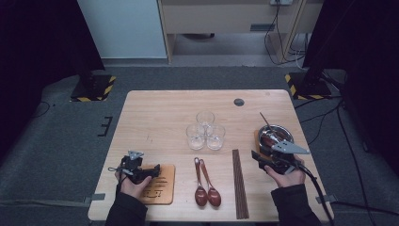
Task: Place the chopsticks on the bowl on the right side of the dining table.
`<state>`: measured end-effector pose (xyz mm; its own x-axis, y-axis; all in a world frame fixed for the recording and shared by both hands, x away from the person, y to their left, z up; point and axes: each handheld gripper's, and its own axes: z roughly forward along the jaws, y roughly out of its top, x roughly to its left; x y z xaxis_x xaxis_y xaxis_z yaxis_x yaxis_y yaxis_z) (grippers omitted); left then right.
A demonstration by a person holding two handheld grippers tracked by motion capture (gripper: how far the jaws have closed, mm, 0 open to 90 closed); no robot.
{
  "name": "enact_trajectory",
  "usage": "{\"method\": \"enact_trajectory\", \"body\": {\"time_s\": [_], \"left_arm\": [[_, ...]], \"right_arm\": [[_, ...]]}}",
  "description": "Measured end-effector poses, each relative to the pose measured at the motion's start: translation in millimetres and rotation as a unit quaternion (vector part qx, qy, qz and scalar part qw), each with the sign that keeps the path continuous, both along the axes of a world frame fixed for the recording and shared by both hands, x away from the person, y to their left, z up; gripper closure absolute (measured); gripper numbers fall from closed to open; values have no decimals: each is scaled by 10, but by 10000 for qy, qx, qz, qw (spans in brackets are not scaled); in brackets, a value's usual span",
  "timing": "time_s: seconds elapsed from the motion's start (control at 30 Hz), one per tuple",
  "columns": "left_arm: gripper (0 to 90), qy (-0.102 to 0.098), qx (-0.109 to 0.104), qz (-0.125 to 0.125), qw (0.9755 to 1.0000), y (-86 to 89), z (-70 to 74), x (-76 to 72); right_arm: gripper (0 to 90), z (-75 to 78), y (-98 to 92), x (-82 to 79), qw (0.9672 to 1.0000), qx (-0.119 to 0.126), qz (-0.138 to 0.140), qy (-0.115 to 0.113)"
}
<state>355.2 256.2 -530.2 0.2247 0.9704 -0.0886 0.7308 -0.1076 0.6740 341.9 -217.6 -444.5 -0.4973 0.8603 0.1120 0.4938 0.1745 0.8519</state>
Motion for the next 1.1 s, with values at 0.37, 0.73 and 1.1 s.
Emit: {"method": "enact_trajectory", "body": {"time_s": [0.37,0.73,1.1], "left_arm": [[12,-1,-1,-2,10000,1,0,0],[12,0,0,-2,10000,0,0,0],[13,-1,0,-2,10000,1,0,0]], "right_arm": [[591,-176,70,-44,9998,-92,44,170],[598,-319,94,-86,9992,-227,73,310],[604,-473,169,-101,9979,-318,176,539]]}}
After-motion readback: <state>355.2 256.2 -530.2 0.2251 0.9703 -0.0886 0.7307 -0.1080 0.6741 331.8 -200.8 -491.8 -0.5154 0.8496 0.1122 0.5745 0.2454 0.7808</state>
